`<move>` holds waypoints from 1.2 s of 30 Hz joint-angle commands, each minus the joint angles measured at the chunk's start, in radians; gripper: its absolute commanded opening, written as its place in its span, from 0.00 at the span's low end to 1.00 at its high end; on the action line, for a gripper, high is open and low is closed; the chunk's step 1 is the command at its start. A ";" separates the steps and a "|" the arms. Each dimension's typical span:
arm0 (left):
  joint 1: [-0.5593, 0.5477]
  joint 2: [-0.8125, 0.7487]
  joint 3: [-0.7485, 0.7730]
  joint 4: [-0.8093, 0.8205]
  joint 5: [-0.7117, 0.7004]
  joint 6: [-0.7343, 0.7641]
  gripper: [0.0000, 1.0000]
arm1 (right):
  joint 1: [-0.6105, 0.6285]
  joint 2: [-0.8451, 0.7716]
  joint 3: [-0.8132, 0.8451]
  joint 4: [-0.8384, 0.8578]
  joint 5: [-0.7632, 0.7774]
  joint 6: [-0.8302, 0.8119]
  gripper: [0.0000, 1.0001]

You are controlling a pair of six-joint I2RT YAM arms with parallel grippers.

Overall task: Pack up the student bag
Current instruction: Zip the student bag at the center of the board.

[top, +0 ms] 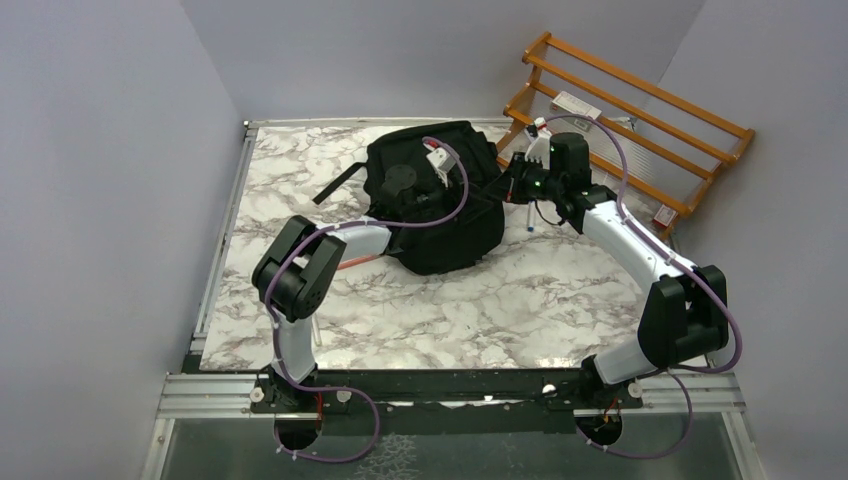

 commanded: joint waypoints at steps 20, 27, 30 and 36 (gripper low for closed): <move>-0.020 0.069 0.050 0.137 0.003 -0.063 0.48 | 0.000 -0.026 -0.013 0.080 -0.069 0.041 0.01; -0.020 0.075 0.057 0.182 -0.008 -0.094 0.30 | 0.000 -0.031 -0.028 0.080 -0.068 0.045 0.01; -0.020 0.085 0.070 0.189 0.005 -0.109 0.14 | 0.000 -0.038 -0.034 0.079 -0.061 0.047 0.02; -0.020 0.096 0.073 0.195 0.043 -0.120 0.00 | 0.000 -0.088 -0.045 0.064 0.037 0.045 0.23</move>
